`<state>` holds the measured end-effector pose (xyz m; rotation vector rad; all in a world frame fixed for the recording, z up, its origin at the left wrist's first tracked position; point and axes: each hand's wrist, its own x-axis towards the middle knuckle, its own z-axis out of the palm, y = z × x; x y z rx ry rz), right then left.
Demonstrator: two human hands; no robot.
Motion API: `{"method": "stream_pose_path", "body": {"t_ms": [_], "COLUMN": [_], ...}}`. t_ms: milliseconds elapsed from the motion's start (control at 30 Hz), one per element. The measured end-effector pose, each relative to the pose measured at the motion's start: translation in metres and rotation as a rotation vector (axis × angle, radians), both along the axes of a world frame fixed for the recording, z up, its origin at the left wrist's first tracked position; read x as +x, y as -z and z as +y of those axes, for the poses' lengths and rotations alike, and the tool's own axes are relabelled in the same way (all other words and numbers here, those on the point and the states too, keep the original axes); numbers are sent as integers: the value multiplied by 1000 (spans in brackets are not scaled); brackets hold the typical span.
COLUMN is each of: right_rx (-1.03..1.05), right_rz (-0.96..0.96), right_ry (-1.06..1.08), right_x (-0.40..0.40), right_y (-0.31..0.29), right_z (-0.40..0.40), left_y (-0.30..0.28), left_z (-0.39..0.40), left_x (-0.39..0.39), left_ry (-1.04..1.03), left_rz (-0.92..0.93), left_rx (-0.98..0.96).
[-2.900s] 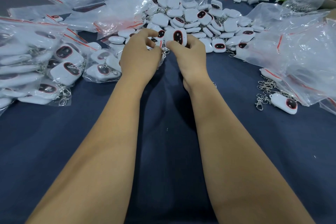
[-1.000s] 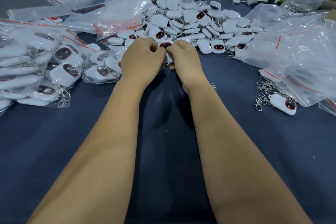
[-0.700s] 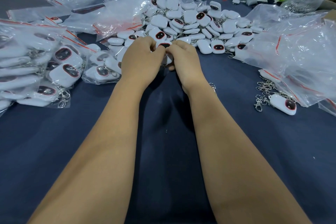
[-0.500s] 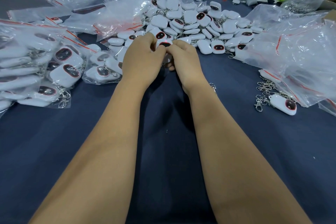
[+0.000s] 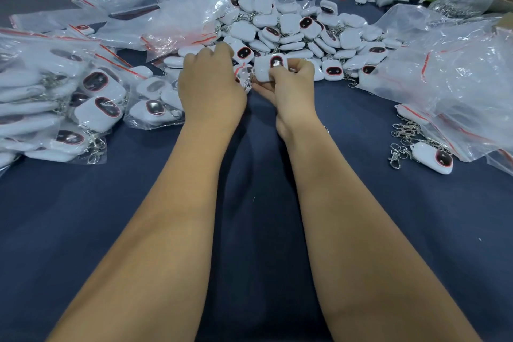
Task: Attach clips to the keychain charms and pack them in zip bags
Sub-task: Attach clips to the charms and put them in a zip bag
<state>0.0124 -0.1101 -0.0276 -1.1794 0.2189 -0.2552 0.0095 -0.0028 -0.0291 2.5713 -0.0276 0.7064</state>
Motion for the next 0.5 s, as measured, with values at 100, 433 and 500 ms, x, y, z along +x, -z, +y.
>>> {"method": "stream_pose_path", "body": {"t_ms": [100,433,500], "right_rx": [42,-733,-656], "right_rz": [-25,-102,-99], "right_ry": [-56,-114,-221], "right_x": [-1,-4,-10], "right_y": [-1,8,4], "right_z": [11,27,26], "left_y": [-3,-9,-10], "left_z": [3,3,0], "left_x": [-1,-5,-6], "left_ry": [-8,97,147], "left_rz": [-19,-284,-270], "left_rx": [-210,-436,-496]}}
